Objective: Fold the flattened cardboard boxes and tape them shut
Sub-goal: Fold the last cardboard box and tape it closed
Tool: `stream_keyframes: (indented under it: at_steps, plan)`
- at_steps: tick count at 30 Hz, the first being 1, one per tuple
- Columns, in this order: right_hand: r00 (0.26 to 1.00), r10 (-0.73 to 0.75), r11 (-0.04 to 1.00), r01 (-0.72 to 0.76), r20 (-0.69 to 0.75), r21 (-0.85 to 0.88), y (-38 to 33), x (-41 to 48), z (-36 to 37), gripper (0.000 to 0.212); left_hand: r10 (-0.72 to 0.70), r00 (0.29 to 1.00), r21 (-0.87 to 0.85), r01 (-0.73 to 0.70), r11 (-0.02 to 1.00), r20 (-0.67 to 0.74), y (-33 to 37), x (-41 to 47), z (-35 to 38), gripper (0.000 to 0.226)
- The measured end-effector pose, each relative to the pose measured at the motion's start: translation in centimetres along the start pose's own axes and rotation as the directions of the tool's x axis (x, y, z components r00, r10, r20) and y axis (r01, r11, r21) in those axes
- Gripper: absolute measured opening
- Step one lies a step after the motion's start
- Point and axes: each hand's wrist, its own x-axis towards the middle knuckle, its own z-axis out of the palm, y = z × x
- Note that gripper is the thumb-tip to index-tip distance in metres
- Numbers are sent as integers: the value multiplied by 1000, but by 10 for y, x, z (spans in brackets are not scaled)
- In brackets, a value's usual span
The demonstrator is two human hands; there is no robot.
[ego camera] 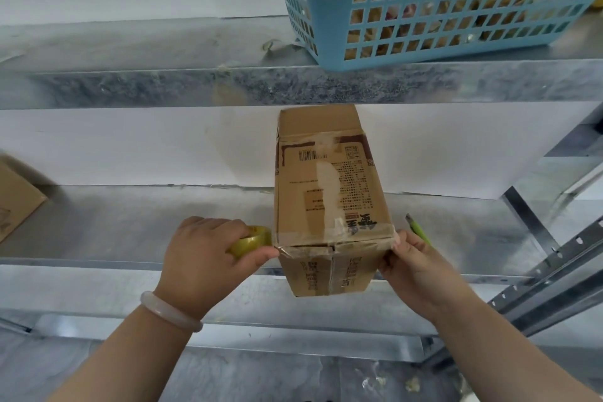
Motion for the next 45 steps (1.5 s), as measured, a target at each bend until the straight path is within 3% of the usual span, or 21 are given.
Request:
stream_keyframes:
  at_steps: [2,4,6,7,8,10,12,13,15,21,25,26,29,32,34,36,38,39,41,43,45]
  plan:
    - [999,5,998,-7,-38,-59,-3,1,-2,54,-14,1000,-23,14,1000,9,0,-1,2,68]
    - [990,-22,953,-21,-140,-301,-10,-1,-6,37,-23,1000,-38,23,999,11,0,0,2,69]
    - [950,-197,706,-35,-244,-708,-18,-6,-14,30,-17,1000,-37,17,999,9,-1,1,1,69]
    - [908,-352,579,21,-226,-815,-22,-10,-16,32,-10,1000,-32,11,999,8,-2,1,0,68]
    - [850,-507,468,133,-142,-874,-26,-15,-11,29,-4,1000,-28,5,1000,9,-2,1,0,66]
    - [709,-677,159,402,197,-902,-31,-20,5,26,2,1000,-29,-2,1000,11,-2,1,0,64]
    - [593,-595,-177,560,541,-809,-29,-21,24,37,0,1000,-27,0,1000,9,-1,1,0,63]
    - [558,-527,-299,584,641,-755,-29,-20,33,39,-3,1000,-24,4,1000,11,-1,1,0,64]
    - [549,-430,-440,566,717,-697,-26,-17,44,42,-8,1000,-17,8,1000,16,-3,2,-1,65]
    - [568,-443,-413,557,693,-721,-19,-4,39,34,1,1000,-52,0,999,20,-4,4,2,64]
    - [568,-494,-338,572,658,-747,-14,-1,31,46,4,1000,-71,-3,997,13,-4,6,4,63]
    - [601,-540,-225,571,589,-789,-9,-4,30,51,6,1000,-78,-4,997,16,-4,5,5,63]
    - [751,-591,353,568,293,-744,4,-11,34,55,11,1000,-119,-8,993,23,-2,3,9,63]
    - [861,-494,575,427,120,-697,13,-13,32,59,20,1000,-132,-17,991,17,-2,3,12,62]
    - [950,-294,676,127,-108,-726,10,-13,25,87,28,999,-133,-25,991,20,-3,3,13,61]
    - [965,-163,661,-49,-207,-749,4,-15,14,100,32,999,-135,-29,990,20,-4,4,12,62]
    - [966,-257,615,177,17,-768,-5,-19,15,87,30,999,-140,-27,990,17,-3,4,11,62]
    - [922,-363,518,319,133,-794,-10,-20,15,76,31,999,-142,-29,989,13,-2,4,10,62]
    - [802,-510,210,467,311,-859,-19,-16,18,61,36,999,-145,-34,989,11,-1,4,9,62]
    - [693,-496,-103,550,522,-829,-25,-11,29,54,37,999,-146,-35,989,13,0,4,8,63]
    - [636,-426,-300,571,643,-764,-24,-6,39,46,31,999,-145,-29,989,13,0,3,6,64]
